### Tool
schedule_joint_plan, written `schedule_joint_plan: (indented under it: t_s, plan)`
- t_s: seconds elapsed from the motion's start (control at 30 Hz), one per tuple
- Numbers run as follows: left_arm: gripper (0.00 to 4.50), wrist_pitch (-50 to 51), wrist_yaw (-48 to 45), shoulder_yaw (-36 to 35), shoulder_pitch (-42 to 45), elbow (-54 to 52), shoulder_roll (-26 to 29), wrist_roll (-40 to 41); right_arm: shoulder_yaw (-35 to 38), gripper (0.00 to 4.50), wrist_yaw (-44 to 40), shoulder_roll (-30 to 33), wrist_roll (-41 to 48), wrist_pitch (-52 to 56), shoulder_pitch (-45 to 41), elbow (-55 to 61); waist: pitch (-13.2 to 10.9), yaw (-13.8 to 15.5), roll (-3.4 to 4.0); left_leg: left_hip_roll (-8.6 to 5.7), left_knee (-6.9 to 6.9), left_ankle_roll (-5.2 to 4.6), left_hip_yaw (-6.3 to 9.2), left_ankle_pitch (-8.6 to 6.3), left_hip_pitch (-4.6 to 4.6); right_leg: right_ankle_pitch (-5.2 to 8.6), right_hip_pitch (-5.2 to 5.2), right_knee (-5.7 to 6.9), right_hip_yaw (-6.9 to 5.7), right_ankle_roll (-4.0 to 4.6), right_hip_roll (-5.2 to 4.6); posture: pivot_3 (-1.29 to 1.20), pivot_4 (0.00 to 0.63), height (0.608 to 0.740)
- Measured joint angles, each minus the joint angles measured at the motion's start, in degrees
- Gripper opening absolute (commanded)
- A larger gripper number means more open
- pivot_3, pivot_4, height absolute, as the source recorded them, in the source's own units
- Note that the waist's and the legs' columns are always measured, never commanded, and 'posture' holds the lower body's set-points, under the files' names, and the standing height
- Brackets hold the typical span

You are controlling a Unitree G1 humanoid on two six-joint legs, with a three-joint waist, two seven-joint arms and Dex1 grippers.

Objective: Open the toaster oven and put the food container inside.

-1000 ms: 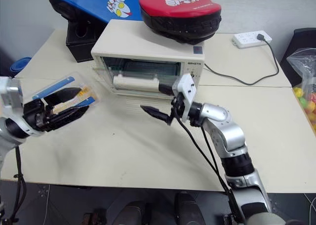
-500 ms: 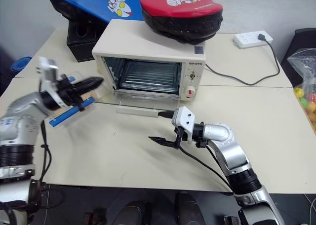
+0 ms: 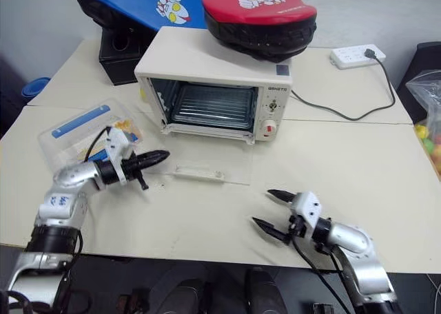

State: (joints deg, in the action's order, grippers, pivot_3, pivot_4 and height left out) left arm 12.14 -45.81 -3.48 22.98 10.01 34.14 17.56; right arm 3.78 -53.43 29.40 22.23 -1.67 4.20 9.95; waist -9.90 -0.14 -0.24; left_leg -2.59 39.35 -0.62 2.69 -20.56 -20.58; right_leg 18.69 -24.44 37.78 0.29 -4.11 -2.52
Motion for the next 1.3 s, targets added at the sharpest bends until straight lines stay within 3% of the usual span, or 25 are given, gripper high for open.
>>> schedule_joint_plan:
  t_s: [0.17,0.23,0.5,0.6,0.7,0.8,1.0,1.3]
  plan:
    - [0.04,-1.7,5.5,-3.3,-6.5,-5.5,-4.4,0.3,0.9,4.50,-2.1,0.2,7.0,3.9,-1.0,4.4,0.0,0.0,0.01,0.02,-0.26,-0.04,-0.02,-0.02,0.36,0.01,0.32,-0.14,0.05,0.01,0.01,0.00,0.150,0.740]
    - [0.43,-4.7,8.0,-7.2,-11.4,-9.1,-7.8,1.9,-0.2,4.50,-3.3,0.3,10.7,7.5,-2.9,5.3,0.0,-0.2,-0.01,0.07,-0.26,-0.03,-0.04,-0.04,0.30,0.01,0.25,-0.19,0.05,0.01,0.03,0.00,0.150,0.740]
    - [2.75,0.9,20.9,-30.2,-32.8,-27.8,-14.3,21.8,-2.9,4.50,-2.7,-6.4,7.6,0.9,-14.8,2.0,0.0,0.3,-0.12,0.12,-0.23,-0.05,-0.04,-0.09,0.25,0.01,0.24,-0.25,0.02,0.02,0.05,0.00,0.150,0.740]
    - [3.69,4.9,30.1,-40.5,-36.0,-30.5,-14.3,29.0,-3.6,4.50,-3.4,-7.0,6.5,-0.1,-16.9,0.3,0.0,0.7,-0.21,0.11,-0.23,-0.09,-0.02,-0.12,0.27,0.01,0.29,-0.30,0.02,0.02,0.04,0.00,0.150,0.740]
    - [4.47,10.4,39.5,-46.3,-37.0,-29.3,-12.7,32.8,-4.2,4.50,-5.1,-7.3,6.4,-0.8,-19.1,-1.0,0.0,1.0,-0.21,0.10,-0.23,-0.09,-0.01,-0.12,0.30,0.01,0.32,-0.30,0.01,0.02,0.05,0.00,0.150,0.740]
    - [4.47,14.1,44.8,-47.9,-34.9,-27.7,-10.7,35.4,-5.7,4.50,-6.8,-7.3,6.5,-1.0,-19.7,-1.1,0.0,1.6,-0.25,0.09,-0.22,-0.10,0.03,-0.12,0.30,0.01,0.37,-0.34,-0.04,0.02,0.05,0.00,0.150,0.740]
    - [4.47,25.6,55.7,-45.9,-19.7,-21.5,1.4,38.6,-6.0,4.50,-7.2,-7.5,6.1,-1.1,-20.0,-1.2,0.0,1.4,-0.30,0.03,-0.24,-0.09,0.14,-0.13,0.40,0.01,0.51,-0.37,-0.11,0.02,0.03,0.00,0.150,0.740]
    - [4.47,39.8,51.9,-32.1,-1.1,4.2,13.1,31.4,-5.9,4.50,-6.2,-7.4,5.8,-0.8,-19.1,-0.9,0.0,-0.3,-0.28,0.04,-0.30,-0.03,0.10,-0.13,0.34,0.01,0.34,-0.26,-0.12,0.02,0.07,0.00,0.150,0.740]
